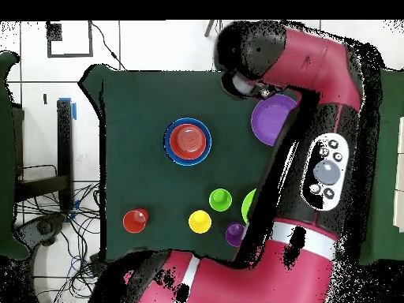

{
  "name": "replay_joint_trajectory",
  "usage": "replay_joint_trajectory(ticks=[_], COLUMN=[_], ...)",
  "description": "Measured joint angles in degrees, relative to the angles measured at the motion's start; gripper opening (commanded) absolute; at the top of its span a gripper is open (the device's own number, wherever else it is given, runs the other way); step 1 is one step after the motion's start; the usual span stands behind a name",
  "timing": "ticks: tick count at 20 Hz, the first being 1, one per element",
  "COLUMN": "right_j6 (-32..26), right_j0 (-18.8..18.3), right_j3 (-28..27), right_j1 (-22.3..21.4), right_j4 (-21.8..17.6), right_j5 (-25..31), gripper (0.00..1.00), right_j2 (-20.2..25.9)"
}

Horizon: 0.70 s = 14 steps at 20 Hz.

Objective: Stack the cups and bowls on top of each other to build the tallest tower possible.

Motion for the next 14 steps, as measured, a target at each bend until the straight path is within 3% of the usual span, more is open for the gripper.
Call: replay_joint_trajectory(ticks=[7, 14], right_j6=[-8.89, -10.76], right_j0=[-2.82, -2.91], right_j3=[-9.59, -11.70], right_j1=[7.13, 11.02], right_j4=[-1.38, -1.42], right_j5=[0.01, 0.00], gripper=[1.00, 1.00], right_j2=[2.54, 3.14])
